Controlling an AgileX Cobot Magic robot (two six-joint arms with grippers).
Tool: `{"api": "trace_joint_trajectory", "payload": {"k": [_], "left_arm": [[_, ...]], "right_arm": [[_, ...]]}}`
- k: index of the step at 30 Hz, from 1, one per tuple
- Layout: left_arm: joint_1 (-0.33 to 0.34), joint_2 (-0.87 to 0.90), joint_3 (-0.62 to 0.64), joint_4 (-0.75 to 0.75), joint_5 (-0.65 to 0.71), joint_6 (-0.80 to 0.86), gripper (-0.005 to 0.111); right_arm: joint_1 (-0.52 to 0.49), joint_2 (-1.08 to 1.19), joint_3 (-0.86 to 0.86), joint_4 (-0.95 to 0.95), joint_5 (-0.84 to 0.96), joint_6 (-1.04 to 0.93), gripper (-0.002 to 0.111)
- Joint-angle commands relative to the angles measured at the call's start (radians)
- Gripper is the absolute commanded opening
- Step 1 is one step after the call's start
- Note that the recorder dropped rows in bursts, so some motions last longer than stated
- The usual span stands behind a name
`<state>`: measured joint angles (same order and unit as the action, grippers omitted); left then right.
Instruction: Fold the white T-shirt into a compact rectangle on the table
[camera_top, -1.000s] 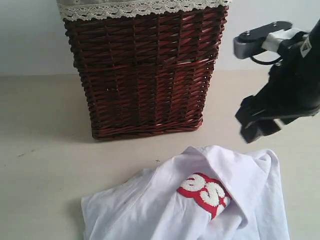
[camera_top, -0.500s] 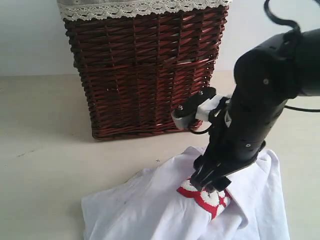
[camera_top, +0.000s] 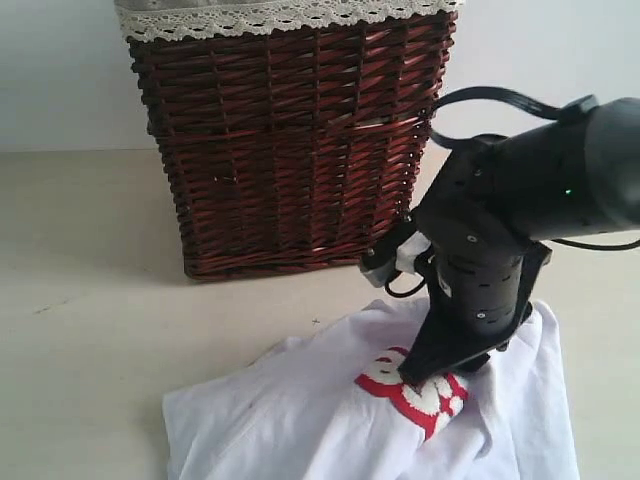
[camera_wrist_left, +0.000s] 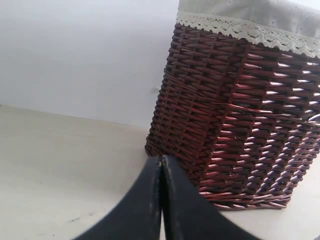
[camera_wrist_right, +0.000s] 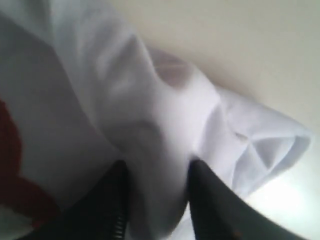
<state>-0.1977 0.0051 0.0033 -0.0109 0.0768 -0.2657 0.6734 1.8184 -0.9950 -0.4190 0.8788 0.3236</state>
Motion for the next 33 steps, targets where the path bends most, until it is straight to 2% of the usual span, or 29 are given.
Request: {"api": "trace_joint_trajectory", "payload": {"k": [1, 3, 5, 8, 14, 21, 24, 28, 29, 33], "left_arm": [[-0.005, -0.005, -0.003, -0.012, 0.003, -0.012, 0.000], [-0.005, -0.005, -0.003, -0.012, 0.003, -0.031, 0.000], [-0.012, -0.005, -0.003, -0.015, 0.005, -0.033, 0.000], [-0.064, -0.005, -0.003, -0.017, 0.000, -0.026, 0.000], [-0.236, -0.005, -0.003, -0.017, -0.052, 0.012, 0.000], [-0.437, 0.093, -0.003, 0.031, -0.209, 0.021, 0.002], [-0.532, 0.180, -0.003, 0.033, -0.300, 0.021, 0.017], [-0.635, 0.345, -0.042, 0.087, -0.311, 0.019, 0.054], [-0.659, 0.400, -0.060, 0.114, -0.319, 0.019, 0.060], [-0.721, 0.648, -0.134, 0.236, -0.434, 0.021, 0.062]], "right_arm": [[0.000, -0.003, -0.039, -0.021, 0.141, -0.022, 0.013], [0.000, -0.032, -0.060, -0.011, 0.177, -0.060, -0.001], [0.000, -0.081, -0.079, -0.007, 0.183, -0.079, 0.000], [0.000, -0.156, -0.117, -0.007, 0.178, -0.102, 0.000], [0.000, -0.335, -0.223, 0.022, 0.166, -0.126, 0.000], [0.000, -0.478, -0.231, 0.329, 0.135, -0.362, 0.000], [0.000, -0.485, -0.231, 0.351, 0.142, -0.375, 0.000], [0.000, -0.485, -0.231, 0.351, 0.142, -0.375, 0.000], [0.000, -0.485, -0.231, 0.351, 0.142, -0.375, 0.000], [0.000, -0.485, -0.231, 0.351, 0.142, -0.375, 0.000]]}}
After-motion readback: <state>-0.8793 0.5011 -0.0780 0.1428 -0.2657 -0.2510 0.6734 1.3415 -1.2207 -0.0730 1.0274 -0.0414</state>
